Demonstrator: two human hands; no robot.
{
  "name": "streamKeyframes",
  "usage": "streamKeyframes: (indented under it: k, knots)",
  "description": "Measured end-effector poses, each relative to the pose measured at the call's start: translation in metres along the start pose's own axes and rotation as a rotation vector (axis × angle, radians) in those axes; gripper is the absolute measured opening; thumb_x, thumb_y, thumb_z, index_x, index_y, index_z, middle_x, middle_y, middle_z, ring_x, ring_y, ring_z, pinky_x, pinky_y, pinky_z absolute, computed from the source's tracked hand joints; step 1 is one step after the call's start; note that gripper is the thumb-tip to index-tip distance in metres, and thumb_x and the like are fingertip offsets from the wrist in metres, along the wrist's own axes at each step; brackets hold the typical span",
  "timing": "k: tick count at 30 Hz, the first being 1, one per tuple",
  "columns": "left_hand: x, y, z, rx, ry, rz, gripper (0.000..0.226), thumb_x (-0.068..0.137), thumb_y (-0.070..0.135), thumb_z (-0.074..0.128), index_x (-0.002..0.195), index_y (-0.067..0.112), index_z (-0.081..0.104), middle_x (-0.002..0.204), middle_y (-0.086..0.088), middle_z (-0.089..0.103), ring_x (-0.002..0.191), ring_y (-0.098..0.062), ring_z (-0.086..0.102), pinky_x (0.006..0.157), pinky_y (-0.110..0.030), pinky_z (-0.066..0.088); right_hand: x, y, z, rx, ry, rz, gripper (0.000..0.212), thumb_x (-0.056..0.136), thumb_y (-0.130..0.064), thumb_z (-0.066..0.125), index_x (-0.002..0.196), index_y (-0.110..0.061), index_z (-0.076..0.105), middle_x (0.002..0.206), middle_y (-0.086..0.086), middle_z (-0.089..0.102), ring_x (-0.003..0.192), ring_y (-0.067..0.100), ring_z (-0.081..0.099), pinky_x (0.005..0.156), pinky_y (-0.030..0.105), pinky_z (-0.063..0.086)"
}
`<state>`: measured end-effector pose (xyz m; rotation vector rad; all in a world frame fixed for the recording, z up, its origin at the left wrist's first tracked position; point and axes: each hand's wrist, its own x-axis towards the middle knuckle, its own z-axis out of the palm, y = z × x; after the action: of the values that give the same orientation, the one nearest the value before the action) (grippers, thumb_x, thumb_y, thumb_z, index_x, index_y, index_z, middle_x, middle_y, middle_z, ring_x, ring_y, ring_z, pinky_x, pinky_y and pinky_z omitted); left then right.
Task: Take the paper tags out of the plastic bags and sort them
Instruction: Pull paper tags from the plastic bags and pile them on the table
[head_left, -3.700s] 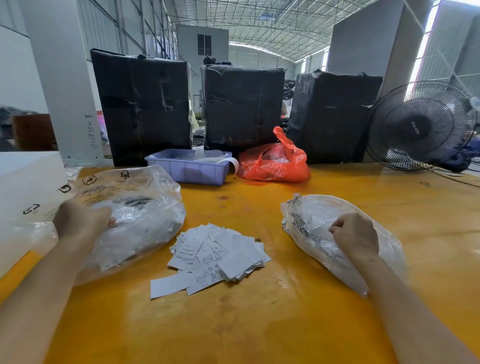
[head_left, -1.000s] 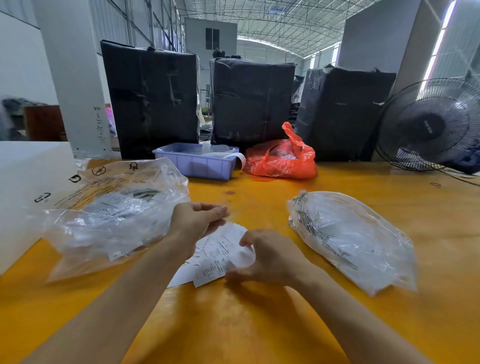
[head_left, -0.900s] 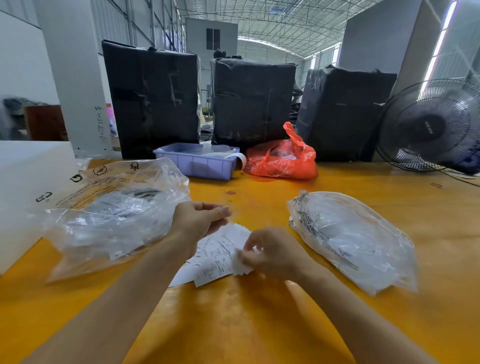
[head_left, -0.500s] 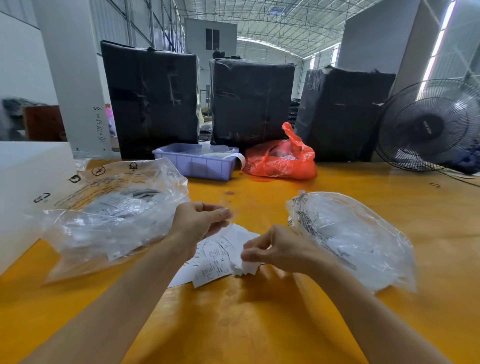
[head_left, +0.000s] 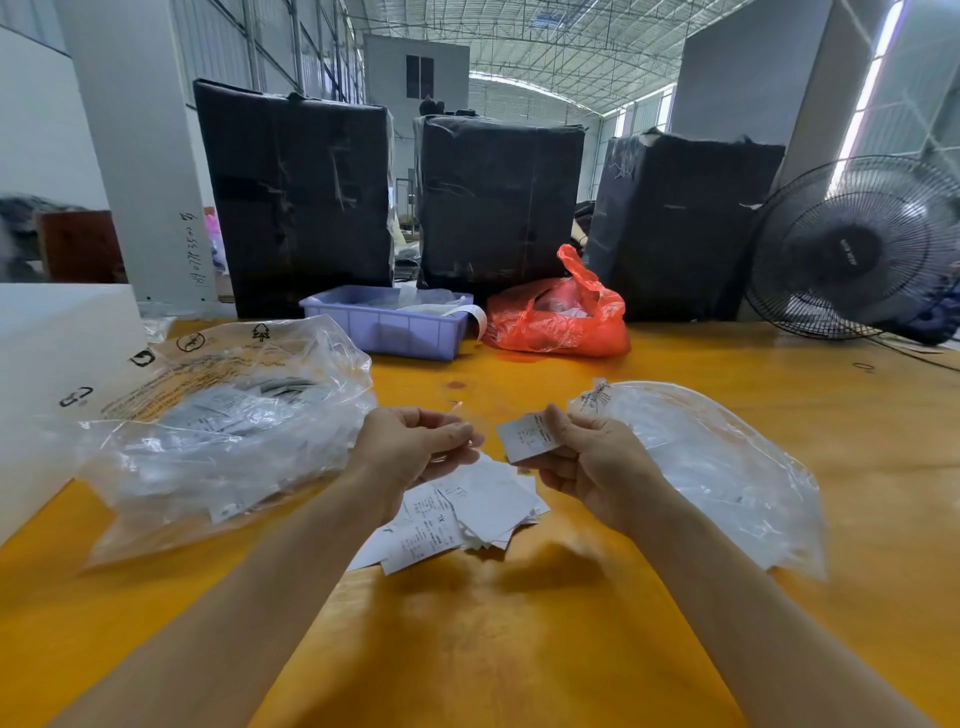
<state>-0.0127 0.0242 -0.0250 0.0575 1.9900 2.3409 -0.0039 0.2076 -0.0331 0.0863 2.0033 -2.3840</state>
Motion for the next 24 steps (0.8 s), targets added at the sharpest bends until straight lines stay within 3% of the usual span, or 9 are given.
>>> streamKeyframes:
  k: [3,6,8,11,15,20,24]
  knots:
    - [-0.001,0.0,0.003,-0.031,-0.013,-0.025,0.018,0.077,-0.005,0.069,0.093,-0.006,0.061,0.071,-0.013,0.073,0.06,-0.018,0.071,0.05,-0.018,0.053,-0.002,-0.002,-0.001,0.062,-0.099,-0.013,0.012,0.092,-0.009,0.054,0.097,-0.005,0.064,0.085,0.013,0.071,0.072,0.02,0.071,0.057,0.027,0.056]
    - [-0.003,0.001,0.006,-0.065,-0.012,-0.027,0.017,0.076,-0.005,0.07,0.09,-0.005,0.062,0.07,-0.013,0.073,0.058,-0.018,0.07,0.05,-0.018,0.053,-0.003,-0.003,0.001,0.08,-0.158,-0.056,0.022,0.086,0.009,0.055,0.105,-0.001,0.059,0.085,0.016,0.073,0.073,0.022,0.072,0.058,0.027,0.057]
    - [-0.004,0.003,0.007,-0.068,-0.017,-0.034,0.021,0.07,0.002,0.074,0.088,-0.002,0.063,0.073,-0.013,0.073,0.059,-0.017,0.07,0.05,-0.019,0.054,-0.003,-0.001,0.005,0.096,-0.093,-0.139,0.025,0.086,0.011,0.054,0.106,-0.002,0.059,0.082,0.013,0.073,0.073,0.022,0.071,0.06,0.028,0.058]
    - [-0.006,0.007,0.008,-0.072,-0.075,-0.117,0.044,0.052,0.013,0.079,0.092,0.001,0.064,0.082,-0.015,0.074,0.065,-0.019,0.072,0.053,-0.02,0.056,-0.001,0.002,0.007,0.058,0.074,-0.304,0.02,0.088,0.007,0.054,0.103,-0.006,0.06,0.085,0.009,0.073,0.08,0.019,0.071,0.063,0.026,0.057]
    - [-0.011,0.005,0.011,-0.035,-0.193,-0.204,0.036,0.047,0.01,0.079,0.08,0.003,0.065,0.085,-0.019,0.073,0.068,-0.026,0.072,0.057,-0.026,0.057,-0.002,0.005,0.012,0.029,0.118,-0.423,0.015,0.089,0.005,0.055,0.094,-0.008,0.062,0.089,0.01,0.072,0.082,0.019,0.071,0.065,0.026,0.056]
    - [-0.006,-0.001,0.013,0.035,-0.076,-0.047,0.016,0.061,0.003,0.077,0.074,0.001,0.068,0.067,-0.011,0.071,0.057,-0.014,0.069,0.054,-0.019,0.055,-0.004,0.006,0.016,-0.021,0.036,-0.327,0.014,0.087,0.004,0.059,0.092,-0.006,0.068,0.078,0.003,0.074,0.07,0.015,0.07,0.058,0.026,0.057]
    - [0.002,-0.006,0.005,0.079,0.01,0.025,0.008,0.074,0.001,0.073,0.074,0.003,0.066,0.067,-0.007,0.071,0.06,-0.012,0.068,0.061,-0.018,0.056,-0.005,0.0,0.011,-0.017,-0.023,-0.153,0.019,0.081,0.009,0.063,0.099,0.003,0.064,0.08,0.012,0.07,0.067,0.018,0.069,0.058,0.025,0.057]
